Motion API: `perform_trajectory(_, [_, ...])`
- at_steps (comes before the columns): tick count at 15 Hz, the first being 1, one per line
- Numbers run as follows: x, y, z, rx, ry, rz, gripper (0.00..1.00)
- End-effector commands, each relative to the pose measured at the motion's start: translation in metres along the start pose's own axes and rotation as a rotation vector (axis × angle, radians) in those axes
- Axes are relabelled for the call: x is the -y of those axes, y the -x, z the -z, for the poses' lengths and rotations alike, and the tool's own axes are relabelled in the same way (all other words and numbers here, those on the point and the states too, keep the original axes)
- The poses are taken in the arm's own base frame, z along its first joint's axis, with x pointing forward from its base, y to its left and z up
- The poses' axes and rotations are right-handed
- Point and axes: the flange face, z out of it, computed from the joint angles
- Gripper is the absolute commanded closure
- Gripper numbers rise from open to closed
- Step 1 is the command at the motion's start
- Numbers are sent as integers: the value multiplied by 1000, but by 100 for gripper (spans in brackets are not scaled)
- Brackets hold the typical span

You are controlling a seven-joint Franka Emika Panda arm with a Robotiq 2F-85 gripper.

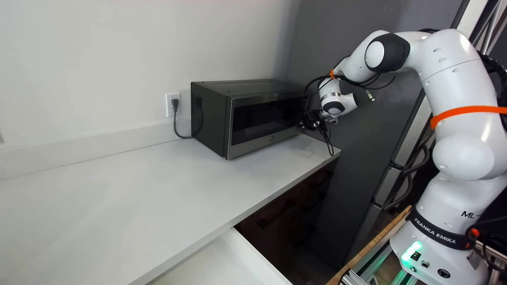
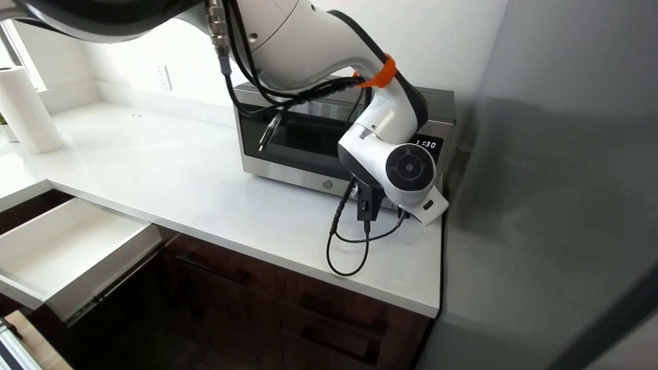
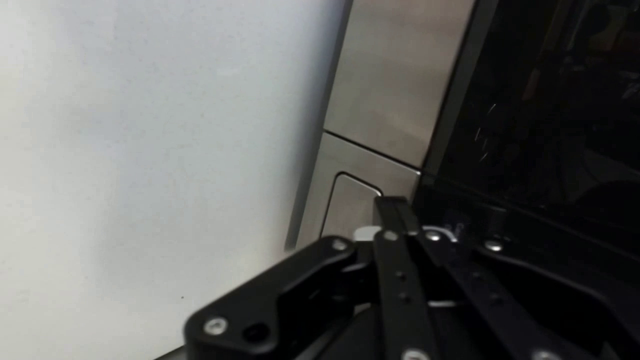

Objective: Press the bottom right button of the microwave and open the microwave door

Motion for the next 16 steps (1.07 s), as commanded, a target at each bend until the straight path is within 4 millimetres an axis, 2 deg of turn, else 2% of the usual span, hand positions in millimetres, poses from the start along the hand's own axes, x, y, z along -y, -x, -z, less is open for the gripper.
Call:
perform_trajectory(1, [0,1,16,-3,52,-42,100])
perform_trajectory(10, [-8,-17,9,-3,85,-135,100])
perform_trajectory(16, [-14,-23,-11,-5,82,-197,100])
